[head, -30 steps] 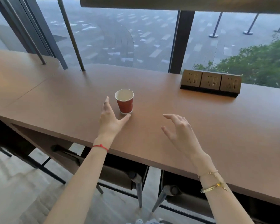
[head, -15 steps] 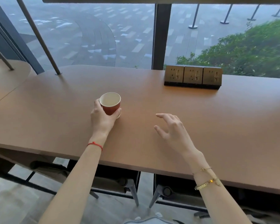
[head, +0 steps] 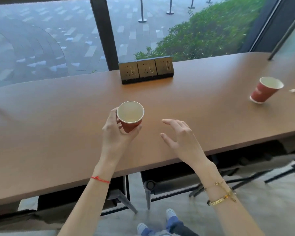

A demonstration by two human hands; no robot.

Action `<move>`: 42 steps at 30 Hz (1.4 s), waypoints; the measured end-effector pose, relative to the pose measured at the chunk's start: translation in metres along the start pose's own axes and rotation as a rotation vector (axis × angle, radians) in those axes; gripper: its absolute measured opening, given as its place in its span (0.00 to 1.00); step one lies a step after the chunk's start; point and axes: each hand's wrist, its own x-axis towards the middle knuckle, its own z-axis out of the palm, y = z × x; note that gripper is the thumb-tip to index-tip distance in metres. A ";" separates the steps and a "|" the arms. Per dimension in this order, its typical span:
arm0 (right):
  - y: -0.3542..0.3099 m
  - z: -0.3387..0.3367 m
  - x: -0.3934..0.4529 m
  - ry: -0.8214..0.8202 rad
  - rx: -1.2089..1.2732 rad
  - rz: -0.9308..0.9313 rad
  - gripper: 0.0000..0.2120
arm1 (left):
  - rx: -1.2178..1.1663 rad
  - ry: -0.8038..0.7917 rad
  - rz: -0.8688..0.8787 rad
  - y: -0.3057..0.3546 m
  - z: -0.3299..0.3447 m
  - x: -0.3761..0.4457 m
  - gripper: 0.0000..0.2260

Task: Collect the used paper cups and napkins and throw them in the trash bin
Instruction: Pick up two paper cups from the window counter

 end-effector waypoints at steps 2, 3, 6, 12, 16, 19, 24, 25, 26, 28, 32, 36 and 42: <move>0.015 -0.016 -0.012 0.028 -0.018 0.042 0.21 | -0.048 -0.063 0.020 0.015 0.023 -0.006 0.29; 0.023 -0.024 -0.017 0.044 -0.022 0.062 0.21 | -0.073 -0.095 0.030 0.022 0.035 -0.009 0.28; 0.049 -0.051 -0.030 0.091 -0.027 0.117 0.21 | -0.111 -0.174 0.073 0.045 0.073 -0.017 0.27; 0.114 -0.111 -0.051 0.165 -0.056 0.178 0.21 | -0.157 -0.237 0.107 0.084 0.160 -0.026 0.27; 0.171 -0.157 -0.055 0.188 -0.078 0.179 0.20 | -0.163 -0.226 0.099 0.111 0.224 -0.031 0.27; 0.221 -0.198 -0.049 0.202 -0.107 0.169 0.19 | -0.154 -0.183 0.078 0.131 0.271 -0.032 0.27; 0.304 -0.260 -0.013 0.253 -0.180 0.183 0.16 | -0.122 -0.099 0.029 0.155 0.331 -0.029 0.28; 0.320 -0.270 -0.003 0.253 -0.195 0.198 0.16 | -0.116 -0.082 0.015 0.158 0.339 -0.028 0.28; 0.336 -0.277 0.007 0.250 -0.214 0.214 0.16 | -0.112 -0.063 0.003 0.161 0.347 -0.028 0.28; 0.366 -0.289 0.026 0.244 -0.260 0.243 0.15 | -0.103 -0.024 -0.011 0.165 0.361 -0.028 0.27; 0.415 -0.299 0.056 0.199 -0.302 0.299 0.16 | -0.077 0.033 -0.042 0.171 0.378 -0.028 0.28; 0.447 -0.297 0.078 0.135 -0.321 0.373 0.16 | -0.061 0.051 -0.071 0.173 0.383 -0.027 0.28; 0.451 -0.294 0.084 0.216 -0.274 0.328 0.08 | -0.048 0.060 -0.081 0.174 0.384 -0.021 0.28</move>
